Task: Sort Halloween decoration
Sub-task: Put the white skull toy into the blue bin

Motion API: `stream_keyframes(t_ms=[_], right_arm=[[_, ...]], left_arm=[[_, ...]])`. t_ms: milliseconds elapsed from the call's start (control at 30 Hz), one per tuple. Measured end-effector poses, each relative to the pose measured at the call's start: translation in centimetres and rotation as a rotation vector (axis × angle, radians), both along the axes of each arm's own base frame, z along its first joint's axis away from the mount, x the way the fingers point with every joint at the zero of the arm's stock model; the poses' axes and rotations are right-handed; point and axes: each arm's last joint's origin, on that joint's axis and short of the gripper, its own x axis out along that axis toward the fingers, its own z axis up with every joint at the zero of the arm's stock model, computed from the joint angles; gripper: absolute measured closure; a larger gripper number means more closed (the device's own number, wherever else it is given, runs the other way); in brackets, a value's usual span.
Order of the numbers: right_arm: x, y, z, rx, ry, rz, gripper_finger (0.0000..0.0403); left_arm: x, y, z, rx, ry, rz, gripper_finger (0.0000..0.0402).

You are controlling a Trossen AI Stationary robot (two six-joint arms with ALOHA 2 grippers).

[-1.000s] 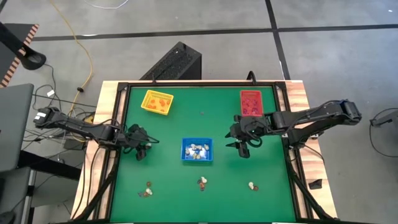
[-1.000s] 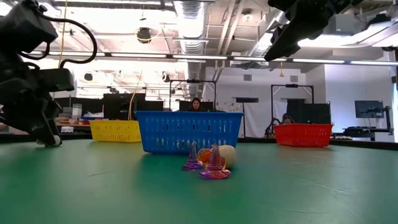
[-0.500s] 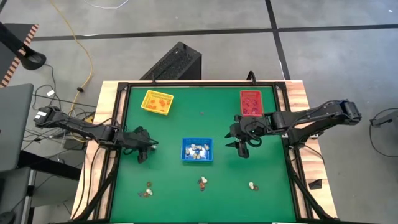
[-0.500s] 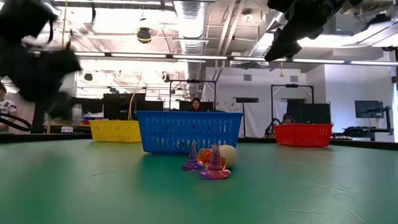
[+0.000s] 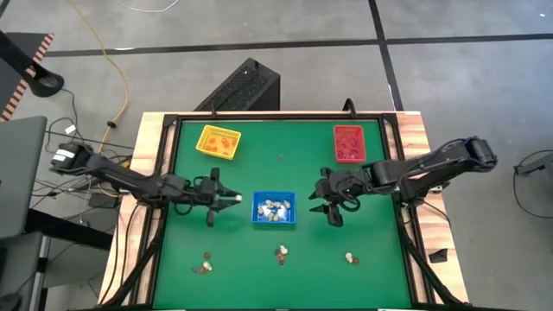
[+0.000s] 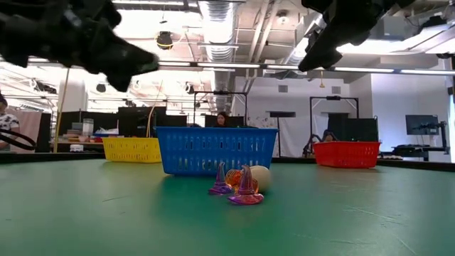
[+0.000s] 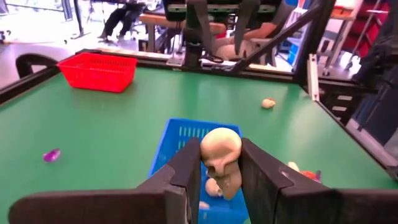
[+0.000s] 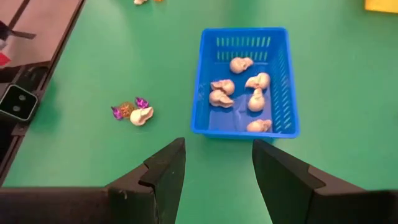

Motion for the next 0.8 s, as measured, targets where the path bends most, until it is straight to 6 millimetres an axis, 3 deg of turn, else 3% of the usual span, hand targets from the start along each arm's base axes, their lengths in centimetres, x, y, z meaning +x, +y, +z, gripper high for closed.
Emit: stream_keyframes(t_ms=[233, 500, 800], right_arm=[[0.5, 0.6, -0.9, 0.056, 0.049, -0.031, 0.0187], [0.3, 2.3, -1.3, 0.09, 0.079, -0.001, 0.0187], [-0.2, 3.8, -1.3, 0.088, 0.083, 0.037, 0.0187]], left_arm=[[6.4, -1.0, -0.4, 0.089, 0.098, 0.011, 0.0314], [13.3, -0.4, -2.1, 0.138, 0.228, 0.039, 0.0311], [15.6, -0.6, -1.5, 0.201, 0.404, -0.003, 0.0271]])
